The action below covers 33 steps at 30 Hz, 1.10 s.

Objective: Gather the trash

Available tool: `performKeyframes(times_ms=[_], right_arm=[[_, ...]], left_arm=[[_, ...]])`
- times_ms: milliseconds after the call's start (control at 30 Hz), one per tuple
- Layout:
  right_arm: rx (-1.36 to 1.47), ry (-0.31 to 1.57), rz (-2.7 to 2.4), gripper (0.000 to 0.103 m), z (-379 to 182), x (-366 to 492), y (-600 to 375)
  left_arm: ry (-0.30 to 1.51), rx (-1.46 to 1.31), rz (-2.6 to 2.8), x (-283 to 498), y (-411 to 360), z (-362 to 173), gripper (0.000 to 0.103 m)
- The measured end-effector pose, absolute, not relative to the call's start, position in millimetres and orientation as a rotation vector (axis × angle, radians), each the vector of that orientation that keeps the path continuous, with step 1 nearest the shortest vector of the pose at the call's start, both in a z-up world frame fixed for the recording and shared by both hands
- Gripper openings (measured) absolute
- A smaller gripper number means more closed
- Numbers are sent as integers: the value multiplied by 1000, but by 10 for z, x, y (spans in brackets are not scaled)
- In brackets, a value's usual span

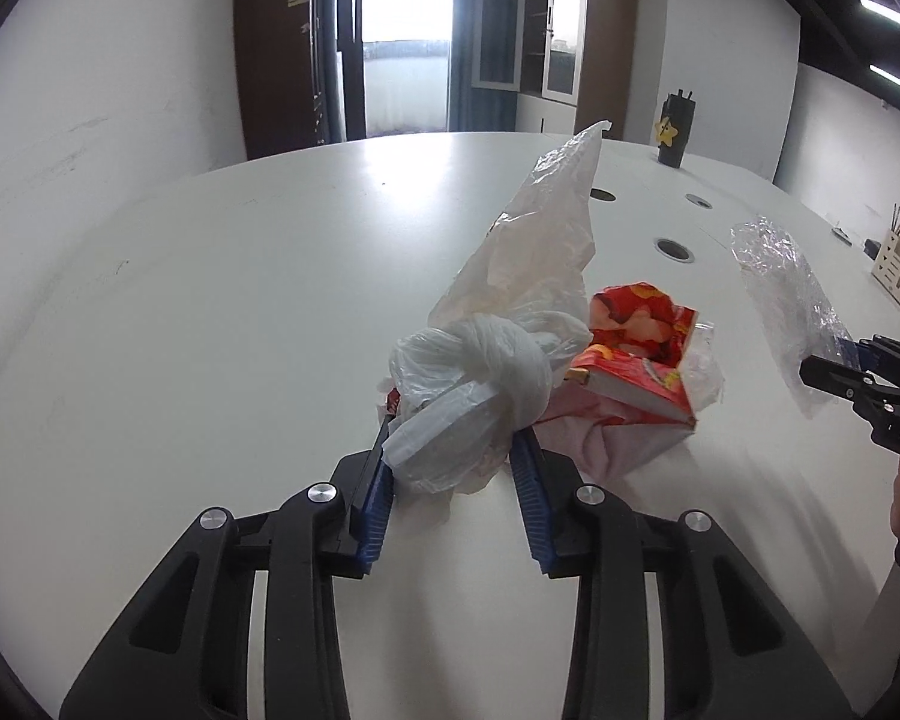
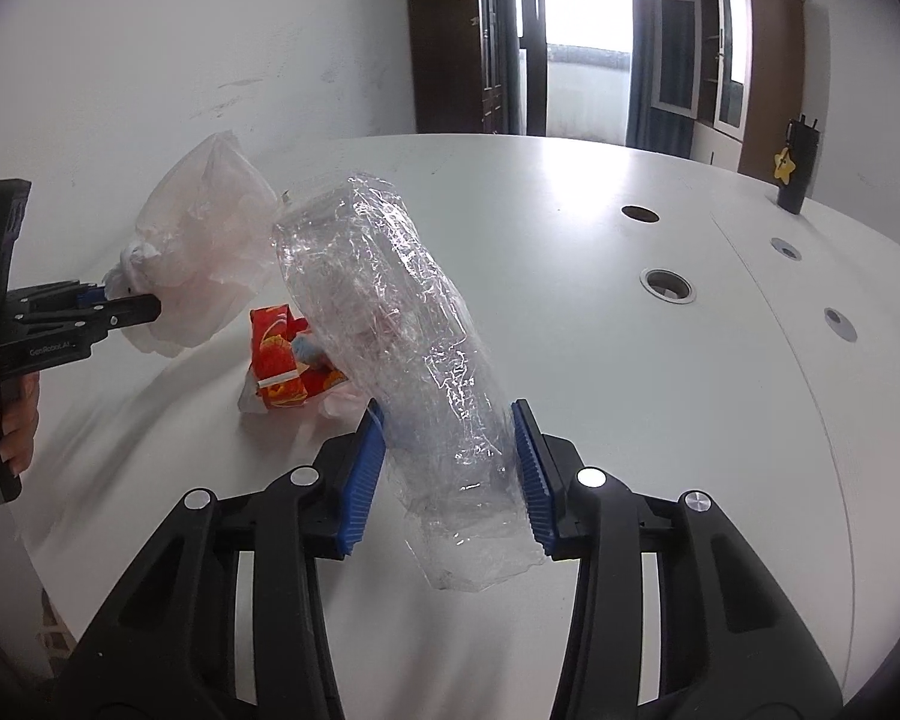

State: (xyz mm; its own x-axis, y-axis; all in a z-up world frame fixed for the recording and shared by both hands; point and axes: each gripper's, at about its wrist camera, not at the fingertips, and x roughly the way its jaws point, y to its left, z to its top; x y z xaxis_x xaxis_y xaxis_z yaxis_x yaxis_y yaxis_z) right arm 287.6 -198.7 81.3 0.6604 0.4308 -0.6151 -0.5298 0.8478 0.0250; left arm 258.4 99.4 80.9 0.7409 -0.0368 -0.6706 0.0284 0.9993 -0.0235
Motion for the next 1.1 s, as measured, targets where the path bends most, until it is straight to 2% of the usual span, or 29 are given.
performKeyframes(times_ms=[333,1100], right_arm=[[-86,641,557,40,723,2375,-2110],[-110,548,553,40,586,904,-2471]], left_arm=[[664,-53,-22,1761,778,976,36],[567,-274,-137,360,372,547,35]])
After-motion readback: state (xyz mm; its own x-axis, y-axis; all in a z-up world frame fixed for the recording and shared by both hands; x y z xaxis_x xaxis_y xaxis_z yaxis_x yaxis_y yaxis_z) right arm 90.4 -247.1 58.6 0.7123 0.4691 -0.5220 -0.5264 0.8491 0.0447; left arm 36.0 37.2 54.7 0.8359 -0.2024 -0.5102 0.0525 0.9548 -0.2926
